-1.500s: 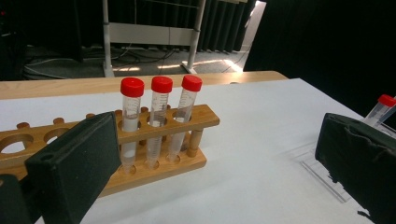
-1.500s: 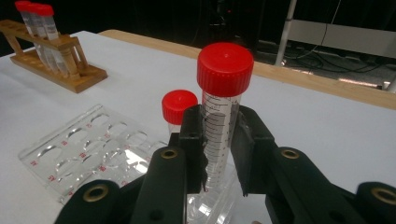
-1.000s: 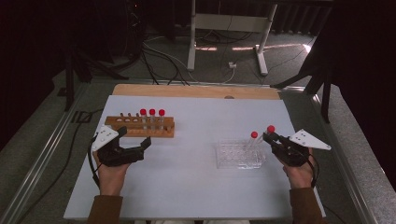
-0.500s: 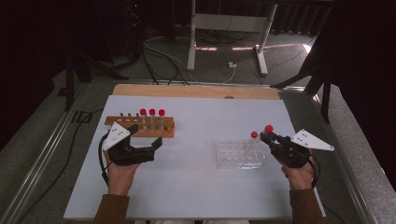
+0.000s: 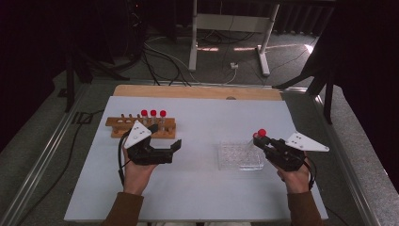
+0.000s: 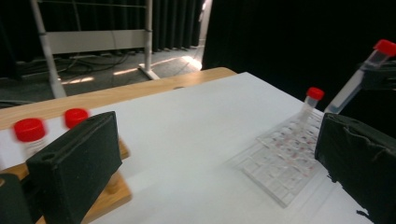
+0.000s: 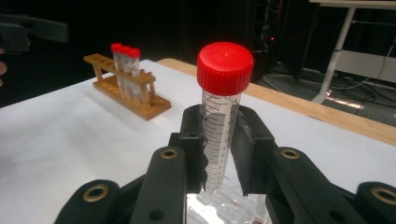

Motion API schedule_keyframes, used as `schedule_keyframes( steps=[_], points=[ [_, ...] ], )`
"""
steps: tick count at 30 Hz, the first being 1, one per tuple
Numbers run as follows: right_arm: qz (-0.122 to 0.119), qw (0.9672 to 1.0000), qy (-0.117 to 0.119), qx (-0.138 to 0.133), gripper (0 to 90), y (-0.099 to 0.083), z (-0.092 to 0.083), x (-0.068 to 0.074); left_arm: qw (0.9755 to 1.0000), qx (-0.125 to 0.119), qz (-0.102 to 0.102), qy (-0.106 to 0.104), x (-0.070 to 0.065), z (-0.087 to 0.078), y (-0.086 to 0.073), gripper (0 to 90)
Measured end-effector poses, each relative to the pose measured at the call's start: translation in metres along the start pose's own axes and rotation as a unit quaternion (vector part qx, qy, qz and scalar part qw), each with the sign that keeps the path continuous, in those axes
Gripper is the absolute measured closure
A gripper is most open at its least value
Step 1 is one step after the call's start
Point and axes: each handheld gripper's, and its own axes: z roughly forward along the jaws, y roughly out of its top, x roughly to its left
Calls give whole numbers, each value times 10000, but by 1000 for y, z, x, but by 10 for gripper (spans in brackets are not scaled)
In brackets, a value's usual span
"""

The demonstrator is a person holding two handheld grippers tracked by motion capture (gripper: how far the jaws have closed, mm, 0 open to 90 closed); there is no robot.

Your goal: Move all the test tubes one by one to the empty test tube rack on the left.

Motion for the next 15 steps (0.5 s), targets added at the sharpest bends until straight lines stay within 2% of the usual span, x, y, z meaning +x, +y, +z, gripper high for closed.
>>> schedule_keyframes(
  steps=[8, 15],
  points=[
    [-53, 9995, 280, 113, 742, -1, 11, 14, 9995, 35, 226, -219, -22, 14, 11, 15],
    [-41, 9987, 452, 219, 742, -3, 20, 22, 9983, 31, 252, -524, -40, 28, 21, 16]
  ],
)
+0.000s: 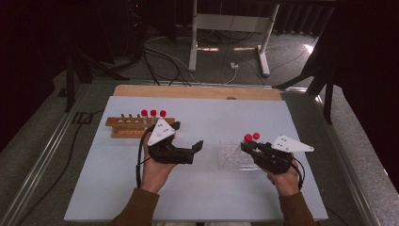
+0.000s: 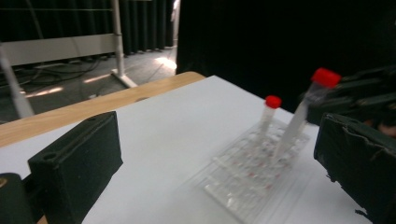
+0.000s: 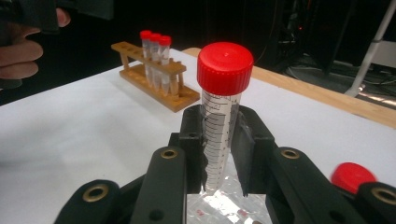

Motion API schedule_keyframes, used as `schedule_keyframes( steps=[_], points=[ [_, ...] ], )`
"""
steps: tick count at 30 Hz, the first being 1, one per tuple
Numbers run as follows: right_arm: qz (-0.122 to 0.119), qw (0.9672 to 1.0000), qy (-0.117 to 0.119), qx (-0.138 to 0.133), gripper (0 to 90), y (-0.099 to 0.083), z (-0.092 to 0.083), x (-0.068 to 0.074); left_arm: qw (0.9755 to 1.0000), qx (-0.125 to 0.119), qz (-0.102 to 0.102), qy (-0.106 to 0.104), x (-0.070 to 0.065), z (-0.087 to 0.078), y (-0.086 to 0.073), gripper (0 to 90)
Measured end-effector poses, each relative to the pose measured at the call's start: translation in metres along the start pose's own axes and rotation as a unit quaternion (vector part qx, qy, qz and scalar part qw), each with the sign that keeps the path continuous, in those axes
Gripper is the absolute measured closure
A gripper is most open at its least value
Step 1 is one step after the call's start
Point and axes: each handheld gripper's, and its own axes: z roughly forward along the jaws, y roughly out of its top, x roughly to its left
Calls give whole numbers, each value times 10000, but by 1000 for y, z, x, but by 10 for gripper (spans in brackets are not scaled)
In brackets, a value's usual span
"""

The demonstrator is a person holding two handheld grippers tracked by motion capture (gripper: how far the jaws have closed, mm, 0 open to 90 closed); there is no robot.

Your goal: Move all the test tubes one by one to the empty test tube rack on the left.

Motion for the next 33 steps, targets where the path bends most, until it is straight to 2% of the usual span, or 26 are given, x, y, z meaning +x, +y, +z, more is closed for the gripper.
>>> schedule_keyframes(
  steps=[12, 19, 25, 28, 31, 33],
  points=[
    [-53, 9996, 244, 117, 742, 3, 12, 19, 9986, 42, -11, -529, -28, 20, 15, 70],
    [-122, 9991, 373, 187, 742, 4, 19, 30, 9979, 233, 92, -596, -42, 31, 17, 91],
    [-169, 9986, 447, 229, 741, 6, 22, 38, 9968, 297, 214, -705, -53, 39, 15, 171],
    [-195, 9983, 491, 262, 741, 6, 24, 40, 9954, 372, 328, -815, -57, 43, 14, 263],
    [-210, 9980, 534, 271, 741, 6, 25, 43, 9939, 492, 401, -899, -60, 47, 13, 458],
    [-220, 9979, 550, 271, 741, 6, 26, 44, 9930, 589, 414, -934, -60, 50, 11, 544]
  ],
)
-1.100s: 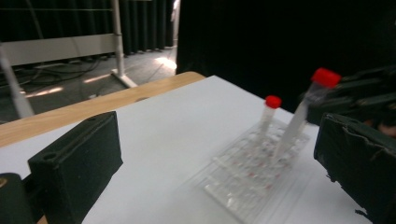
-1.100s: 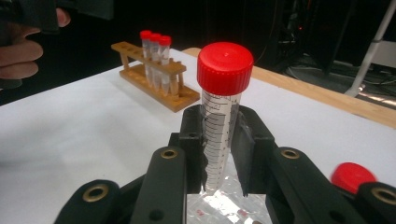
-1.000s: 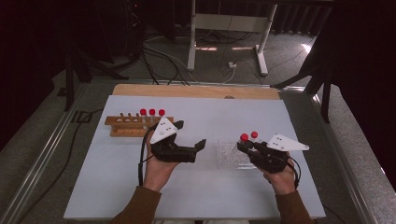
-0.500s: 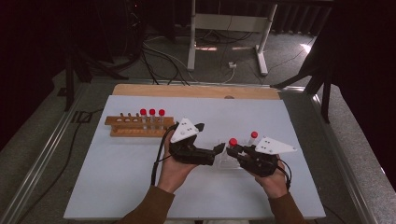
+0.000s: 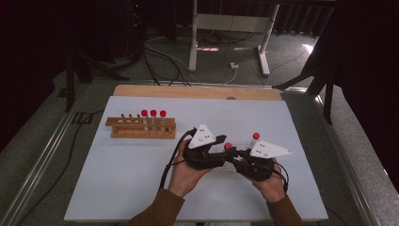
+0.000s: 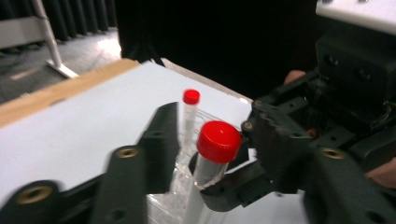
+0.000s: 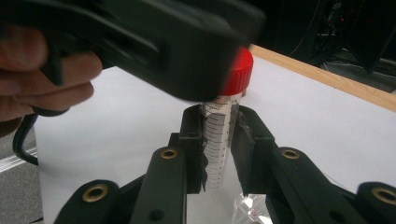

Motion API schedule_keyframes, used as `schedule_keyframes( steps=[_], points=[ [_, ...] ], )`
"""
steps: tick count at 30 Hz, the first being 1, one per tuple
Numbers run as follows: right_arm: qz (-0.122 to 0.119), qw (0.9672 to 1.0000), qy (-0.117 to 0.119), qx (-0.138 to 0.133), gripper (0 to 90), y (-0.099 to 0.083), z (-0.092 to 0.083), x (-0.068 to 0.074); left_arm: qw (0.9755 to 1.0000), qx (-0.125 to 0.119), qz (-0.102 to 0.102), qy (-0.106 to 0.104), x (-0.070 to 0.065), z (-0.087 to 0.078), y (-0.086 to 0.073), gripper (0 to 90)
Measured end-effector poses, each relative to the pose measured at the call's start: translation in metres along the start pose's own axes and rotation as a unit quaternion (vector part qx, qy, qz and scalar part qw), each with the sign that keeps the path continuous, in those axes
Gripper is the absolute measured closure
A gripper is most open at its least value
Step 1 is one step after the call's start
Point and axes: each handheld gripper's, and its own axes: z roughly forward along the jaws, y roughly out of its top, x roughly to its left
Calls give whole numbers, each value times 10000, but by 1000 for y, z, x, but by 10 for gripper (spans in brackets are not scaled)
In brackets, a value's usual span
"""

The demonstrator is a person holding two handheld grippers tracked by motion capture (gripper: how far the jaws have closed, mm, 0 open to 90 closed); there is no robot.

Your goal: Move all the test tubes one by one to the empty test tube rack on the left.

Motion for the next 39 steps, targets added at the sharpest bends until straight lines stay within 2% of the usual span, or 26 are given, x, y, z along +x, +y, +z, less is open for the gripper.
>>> schedule_keyframes(
  steps=[1, 5, 9, 14, 17, 21, 25, 30, 32, 39],
  points=[
    [0, 10000, 6, 0, 741, 0, 0, 0, 10000, 63, 33, 54, 0, 1, 0, 576],
    [2, 10000, -8, 22, 741, 0, 0, -1, 9999, 147, 1, 55, 0, 3, -1, 696],
    [41, 10000, 38, 6, 726, -1, 0, -2, 9999, 138, -45, 76, 1, 2, -1, 706],
    [97, 9999, 111, -6, 520, 0, 1, -2, 9999, 75, -97, 101, 3, 0, 0, 707],
    [115, 9999, 106, 21, 344, 0, 2, -4, 9998, 60, -101, 142, 5, -1, 0, 707],
    [352, 9994, 40, -62, 149, -1, 2, -8, 9998, -7, -105, 151, 7, -3, 1, 707],
    [579, 9983, -29, -81, 45, -2, 1, -14, 9998, -60, -104, 183, 11, -7, 1, 707],
    [629, 9980, -37, -87, 0, -4, -2, -19, 9995, -77, -101, 289, 16, -12, 2, 707],
    [602, 9981, -115, -71, 0, -4, -3, -20, 9994, -76, -84, 340, 19, -14, 2, 707],
    [630, 9978, -169, -113, 0, -5, -7, -24, 9985, -124, -115, 526, 29, -23, 2, 707]
  ],
)
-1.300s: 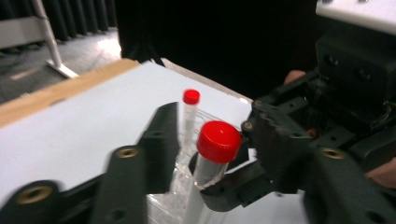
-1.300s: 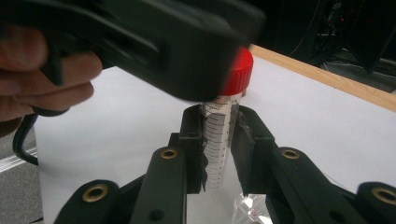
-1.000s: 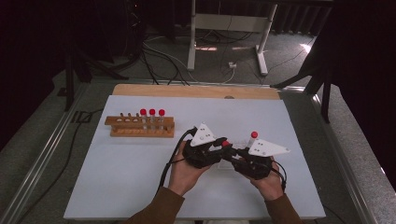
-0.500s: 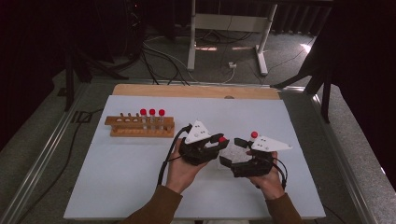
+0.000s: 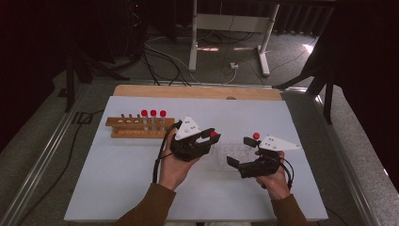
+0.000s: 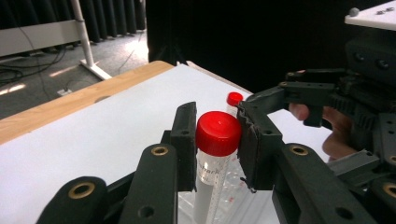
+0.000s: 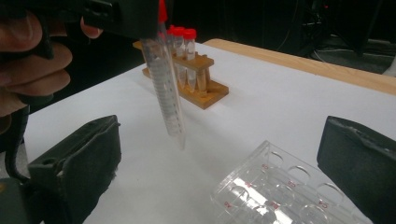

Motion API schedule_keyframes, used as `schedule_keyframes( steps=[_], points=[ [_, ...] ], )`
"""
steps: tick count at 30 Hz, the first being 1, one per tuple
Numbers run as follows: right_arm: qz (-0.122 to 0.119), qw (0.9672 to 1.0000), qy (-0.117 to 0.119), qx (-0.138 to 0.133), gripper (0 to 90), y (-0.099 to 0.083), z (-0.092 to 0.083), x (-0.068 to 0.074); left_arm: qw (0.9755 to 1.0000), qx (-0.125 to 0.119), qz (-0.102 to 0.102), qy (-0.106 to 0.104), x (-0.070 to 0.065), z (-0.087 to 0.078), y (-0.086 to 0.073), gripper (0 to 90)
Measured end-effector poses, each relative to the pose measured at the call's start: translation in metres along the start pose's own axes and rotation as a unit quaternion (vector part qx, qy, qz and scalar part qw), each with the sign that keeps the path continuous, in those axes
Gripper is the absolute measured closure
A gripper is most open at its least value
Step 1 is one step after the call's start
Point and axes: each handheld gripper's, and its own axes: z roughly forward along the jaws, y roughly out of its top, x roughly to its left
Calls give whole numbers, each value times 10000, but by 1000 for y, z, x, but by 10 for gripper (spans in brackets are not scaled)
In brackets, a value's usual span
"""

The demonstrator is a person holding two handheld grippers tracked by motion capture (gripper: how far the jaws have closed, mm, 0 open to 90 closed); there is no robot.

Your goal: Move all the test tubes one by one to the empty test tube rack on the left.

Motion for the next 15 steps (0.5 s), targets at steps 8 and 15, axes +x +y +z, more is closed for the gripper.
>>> schedule_keyframes(
  steps=[8, 15],
  points=[
    [11, 10000, -76, -38, 0, 0, -3, -2, 9998, -50, -29, 216, 13, -8, 1, 707],
    [16, 9999, -99, -58, 0, 0, -5, -4, 9990, -135, -80, 430, 27, -17, 1, 707]
  ],
)
